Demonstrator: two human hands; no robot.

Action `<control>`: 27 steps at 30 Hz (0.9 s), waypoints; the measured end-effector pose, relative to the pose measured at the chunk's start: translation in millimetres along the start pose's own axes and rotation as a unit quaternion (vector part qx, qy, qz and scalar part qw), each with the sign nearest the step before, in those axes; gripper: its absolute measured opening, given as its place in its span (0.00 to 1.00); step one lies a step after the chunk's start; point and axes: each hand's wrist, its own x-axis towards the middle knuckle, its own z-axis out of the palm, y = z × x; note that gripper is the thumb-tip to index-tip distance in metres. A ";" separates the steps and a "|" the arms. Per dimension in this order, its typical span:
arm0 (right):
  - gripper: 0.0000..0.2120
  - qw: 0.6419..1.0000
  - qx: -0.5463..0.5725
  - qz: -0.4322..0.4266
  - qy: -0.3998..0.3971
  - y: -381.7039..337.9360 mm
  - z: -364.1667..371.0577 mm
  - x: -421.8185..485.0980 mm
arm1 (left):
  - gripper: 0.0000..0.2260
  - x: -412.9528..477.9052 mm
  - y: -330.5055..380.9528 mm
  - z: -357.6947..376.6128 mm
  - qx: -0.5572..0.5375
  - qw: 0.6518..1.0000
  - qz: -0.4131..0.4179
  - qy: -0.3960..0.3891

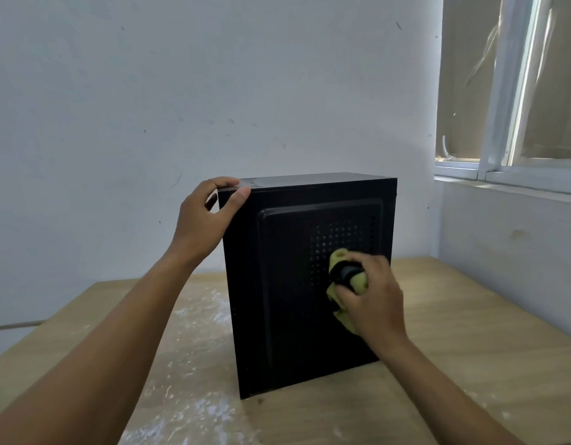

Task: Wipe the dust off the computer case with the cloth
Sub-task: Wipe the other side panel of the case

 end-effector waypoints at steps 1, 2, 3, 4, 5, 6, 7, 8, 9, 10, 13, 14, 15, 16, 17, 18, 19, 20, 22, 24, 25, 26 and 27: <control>0.21 1.000 0.012 0.003 0.013 -4.6 -4.2 10.7 | 0.11 2.4 -0.9 -0.3 -0.013 1.000 -0.008 -0.005; 0.21 0.999 0.023 0.006 0.025 -9.3 -6.3 21.3 | 0.11 6.1 -2.3 -1.5 -0.024 1.000 -0.017 -0.011; 0.20 0.999 0.035 0.012 0.035 -12.9 -8.4 28.9 | 0.11 8.5 -3.1 -2.1 -0.031 0.999 -0.025 -0.020; 0.20 0.998 0.048 0.018 0.044 -16.8 -9.9 36.5 | 0.11 12.4 -4.0 -2.6 -0.036 0.998 -0.033 -0.029; 0.20 0.997 0.058 0.021 0.053 -20.0 -12.0 40.9 | 0.12 14.5 -4.8 -2.4 -0.040 0.998 -0.039 -0.040; 0.20 0.996 0.065 0.023 0.060 -22.6 -14.1 44.5 | 0.14 16.2 -4.6 -2.6 -0.044 0.997 -0.048 -0.052; 0.19 0.995 0.071 0.029 0.067 -24.8 -16.4 49.7 | 0.18 20.0 -4.0 -3.7 -0.047 0.995 -0.062 -0.065; 0.19 0.994 0.075 0.034 0.071 -26.6 -19.8 53.0 | 0.21 22.0 -2.0 -4.8 -0.046 0.993 -0.072 -0.076; 0.19 0.993 0.079 0.043 0.070 -29.2 -24.2 57.9 | 0.22 24.5 0.5 -6.6 -0.046 0.991 -0.088 -0.085; 0.19 0.993 0.080 0.051 0.069 -31.3 -29.1 62.5 | 0.23 25.6 2.9 -8.4 -0.044 0.989 -0.101 -0.094; 0.19 0.991 0.083 0.090 0.047 -34.7 -45.4 80.4 | 0.20 27.6 9.0 -11.5 -0.046 0.981 -0.154 -0.108; 0.19 0.990 0.083 0.111 0.035 -36.3 -51.7 89.1 | 0.21 30.7 11.4 -12.1 -0.047 0.977 -0.174 -0.112; 0.18 0.988 0.081 0.125 0.028 -37.6 -55.6 93.7 | 0.22 30.2 11.9 -12.1 -0.047 0.973 -0.192 -0.116; 0.18 0.988 0.077 0.135 0.025 -39.7 -58.9 98.6 | 0.24 31.1 14.0 -12.2 -0.051 0.968 -0.213 -0.122; 0.17 0.987 0.067 0.145 0.023 -42.0 -61.8 104.6 | 0.25 34.6 15.5 -12.6 -0.059 0.961 -0.236 -0.130; 0.17 0.986 0.058 0.155 0.023 -44.9 -61.2 107.5 | 0.27 36.8 17.4 -13.0 -0.067 0.953 -0.258 -0.141; 0.17 0.984 0.047 0.168 0.019 -49.7 -59.6 107.3 | 0.28 37.8 20.6 -14.4 -0.077 0.943 -0.284 -0.153; 0.17 0.984 0.038 0.176 0.020 -55.4 -55.5 105.7 | 0.30 38.8 23.1 -15.3 -0.084 0.936 -0.299 -0.165; 0.18 0.982 0.035 0.185 0.027 -67.6 -44.1 98.0 | 0.27 41.1 25.8 -16.7 -0.085 0.927 -0.316 -0.186; 0.19 0.983 0.037 0.180 0.025 -80.5 -31.4 88.6 | 0.25 43.8 27.4 -17.8 -0.080 0.921 -0.327 -0.198; 0.20 0.985 0.032 0.171 0.016 -86.6 -25.0 84.0 | 0.26 45.2 27.6 -18.3 -0.077 0.919 -0.330 -0.204; 0.21 0.987 0.020 0.159 0.004 -91.8 -18.7 79.8 | 0.27 46.8 27.9 -19.0 -0.073 0.917 -0.334 -0.208; 0.22 0.989 0.006 0.145 -0.009 -96.0 -12.6 75.3 | 0.27 48.0 26.7 -19.9 -0.070 0.914 -0.340 -0.210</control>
